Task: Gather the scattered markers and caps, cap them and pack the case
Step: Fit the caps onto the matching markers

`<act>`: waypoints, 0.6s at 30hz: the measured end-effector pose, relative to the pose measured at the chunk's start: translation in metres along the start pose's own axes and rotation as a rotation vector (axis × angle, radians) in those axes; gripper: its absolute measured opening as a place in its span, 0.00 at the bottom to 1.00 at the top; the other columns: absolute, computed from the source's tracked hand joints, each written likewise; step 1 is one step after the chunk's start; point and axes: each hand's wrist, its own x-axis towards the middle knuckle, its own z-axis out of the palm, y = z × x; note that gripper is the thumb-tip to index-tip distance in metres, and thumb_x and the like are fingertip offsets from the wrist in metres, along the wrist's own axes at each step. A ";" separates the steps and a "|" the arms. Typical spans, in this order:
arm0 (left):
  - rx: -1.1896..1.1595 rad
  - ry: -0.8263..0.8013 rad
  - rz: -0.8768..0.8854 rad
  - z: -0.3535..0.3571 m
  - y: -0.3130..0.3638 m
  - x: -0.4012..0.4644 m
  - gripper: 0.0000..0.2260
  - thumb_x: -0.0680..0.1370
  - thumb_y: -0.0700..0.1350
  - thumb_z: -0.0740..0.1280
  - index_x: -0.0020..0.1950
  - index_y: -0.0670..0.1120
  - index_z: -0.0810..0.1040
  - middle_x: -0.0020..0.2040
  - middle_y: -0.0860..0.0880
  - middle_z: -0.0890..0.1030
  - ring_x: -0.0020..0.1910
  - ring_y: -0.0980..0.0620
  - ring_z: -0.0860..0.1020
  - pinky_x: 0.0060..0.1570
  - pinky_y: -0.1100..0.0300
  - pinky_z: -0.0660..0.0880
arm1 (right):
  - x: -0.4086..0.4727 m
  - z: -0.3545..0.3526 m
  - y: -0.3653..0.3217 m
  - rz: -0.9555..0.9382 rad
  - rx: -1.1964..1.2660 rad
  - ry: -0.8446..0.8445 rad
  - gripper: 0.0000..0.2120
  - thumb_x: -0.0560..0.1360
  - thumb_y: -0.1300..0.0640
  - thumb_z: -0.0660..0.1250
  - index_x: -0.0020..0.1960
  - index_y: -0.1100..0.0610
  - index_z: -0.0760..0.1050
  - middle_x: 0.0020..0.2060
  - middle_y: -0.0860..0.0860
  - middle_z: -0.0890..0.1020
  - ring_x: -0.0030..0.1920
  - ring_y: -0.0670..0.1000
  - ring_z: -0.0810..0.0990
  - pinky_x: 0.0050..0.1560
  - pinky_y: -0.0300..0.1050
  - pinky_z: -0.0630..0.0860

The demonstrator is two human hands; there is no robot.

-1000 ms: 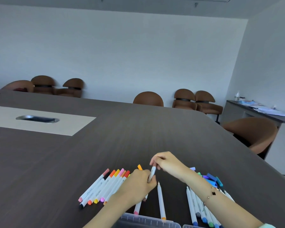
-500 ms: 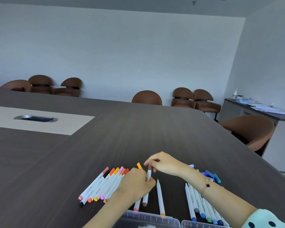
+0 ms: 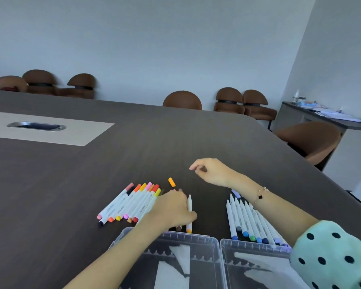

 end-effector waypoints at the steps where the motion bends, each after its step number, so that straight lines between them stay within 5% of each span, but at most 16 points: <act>1: -0.001 0.010 -0.019 0.000 -0.003 0.002 0.16 0.72 0.56 0.65 0.33 0.45 0.74 0.36 0.48 0.78 0.36 0.53 0.79 0.40 0.59 0.78 | 0.004 0.002 -0.002 -0.039 -0.057 -0.011 0.14 0.80 0.62 0.58 0.62 0.54 0.77 0.49 0.45 0.75 0.48 0.44 0.74 0.47 0.30 0.68; 7: 0.101 0.100 -0.035 0.002 -0.004 0.000 0.22 0.74 0.57 0.62 0.62 0.45 0.75 0.29 0.53 0.68 0.33 0.55 0.72 0.28 0.66 0.64 | 0.032 0.028 -0.018 -0.296 -0.399 -0.122 0.22 0.78 0.68 0.59 0.67 0.51 0.73 0.63 0.49 0.75 0.63 0.49 0.70 0.57 0.47 0.74; 9: 0.027 0.088 -0.064 0.001 -0.008 0.002 0.13 0.73 0.55 0.63 0.45 0.45 0.75 0.29 0.53 0.69 0.32 0.55 0.73 0.27 0.65 0.63 | 0.037 0.038 -0.019 -0.348 -0.487 -0.171 0.19 0.77 0.66 0.61 0.65 0.53 0.75 0.64 0.50 0.75 0.64 0.51 0.70 0.58 0.49 0.74; 11: -0.085 0.086 -0.105 -0.004 -0.013 0.002 0.15 0.73 0.53 0.64 0.32 0.47 0.66 0.27 0.52 0.68 0.27 0.56 0.69 0.26 0.65 0.61 | 0.043 0.046 -0.014 -0.348 -0.489 -0.188 0.16 0.77 0.64 0.62 0.62 0.54 0.77 0.60 0.51 0.77 0.62 0.52 0.72 0.57 0.50 0.74; 18: -0.243 0.095 -0.140 -0.021 -0.026 0.006 0.17 0.73 0.52 0.64 0.29 0.46 0.66 0.27 0.50 0.68 0.26 0.55 0.68 0.28 0.63 0.65 | 0.043 0.040 0.014 -0.139 -0.277 -0.131 0.10 0.77 0.60 0.65 0.57 0.55 0.79 0.39 0.44 0.71 0.46 0.49 0.74 0.53 0.42 0.71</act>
